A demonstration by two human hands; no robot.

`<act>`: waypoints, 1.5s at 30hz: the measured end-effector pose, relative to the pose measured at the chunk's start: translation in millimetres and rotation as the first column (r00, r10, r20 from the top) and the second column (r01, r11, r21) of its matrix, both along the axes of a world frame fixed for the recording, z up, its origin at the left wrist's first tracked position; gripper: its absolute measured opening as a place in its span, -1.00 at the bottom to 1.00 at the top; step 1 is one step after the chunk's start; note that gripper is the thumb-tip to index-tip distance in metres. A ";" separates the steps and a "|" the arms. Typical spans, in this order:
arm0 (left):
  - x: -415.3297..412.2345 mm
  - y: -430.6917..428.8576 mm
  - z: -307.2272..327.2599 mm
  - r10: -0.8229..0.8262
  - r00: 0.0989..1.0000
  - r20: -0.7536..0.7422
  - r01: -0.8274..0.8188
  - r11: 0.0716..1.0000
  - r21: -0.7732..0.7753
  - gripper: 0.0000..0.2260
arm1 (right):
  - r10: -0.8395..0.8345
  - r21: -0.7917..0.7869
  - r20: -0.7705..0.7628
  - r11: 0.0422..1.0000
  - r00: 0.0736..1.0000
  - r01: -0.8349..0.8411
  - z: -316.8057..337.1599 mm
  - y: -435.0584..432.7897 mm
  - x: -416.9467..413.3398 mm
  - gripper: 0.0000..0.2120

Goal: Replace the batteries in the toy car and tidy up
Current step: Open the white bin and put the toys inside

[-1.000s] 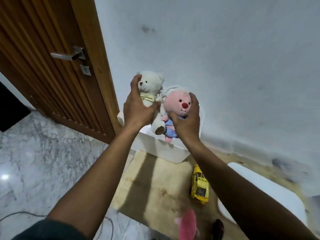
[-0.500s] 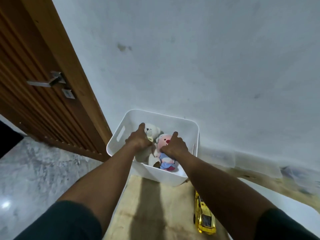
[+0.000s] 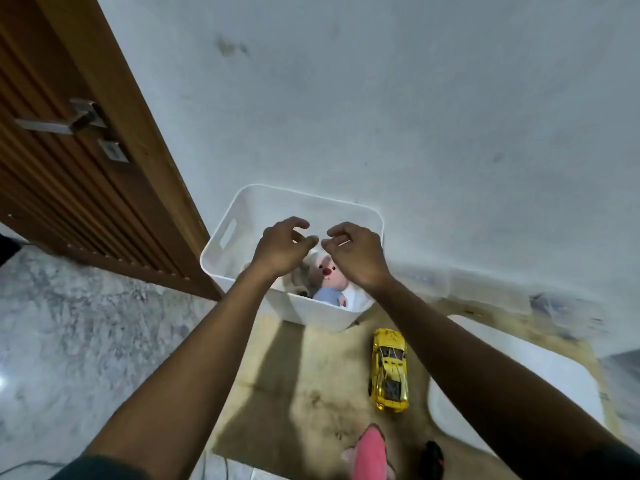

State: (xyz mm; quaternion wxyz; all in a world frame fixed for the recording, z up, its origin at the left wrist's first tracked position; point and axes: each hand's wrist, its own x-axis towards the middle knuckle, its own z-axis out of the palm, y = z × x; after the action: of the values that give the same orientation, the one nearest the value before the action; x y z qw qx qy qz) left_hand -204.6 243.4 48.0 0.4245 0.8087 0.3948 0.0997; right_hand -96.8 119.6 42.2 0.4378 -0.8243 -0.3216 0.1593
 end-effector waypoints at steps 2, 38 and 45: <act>-16.2 -34.8 13.4 0.070 0.979 0.190 -0.073 0.997 0.008 -0.80 | -0.042 0.202 0.024 0.979 0.999 0.036 7.4 -34.2 -8.0 -0.92; -114.3 -259.9 -119.1 -0.259 0.966 -0.028 0.240 0.926 -0.291 -0.54 | -0.363 -0.238 -0.139 0.916 0.922 0.325 -109.0 -306.3 -139.6 -0.37; -94.1 -210.6 -22.0 0.045 0.916 0.398 -0.032 0.999 -0.038 -0.46 | -0.275 0.191 -0.031 0.942 0.961 0.276 -20.4 -231.8 -105.5 -0.45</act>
State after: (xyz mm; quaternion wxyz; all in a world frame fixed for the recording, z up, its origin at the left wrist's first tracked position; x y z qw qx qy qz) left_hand -298.6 32.8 26.0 0.5064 0.7568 0.3175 0.2646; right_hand -202.3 -112.2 21.8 0.5343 -0.8145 -0.2164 0.0662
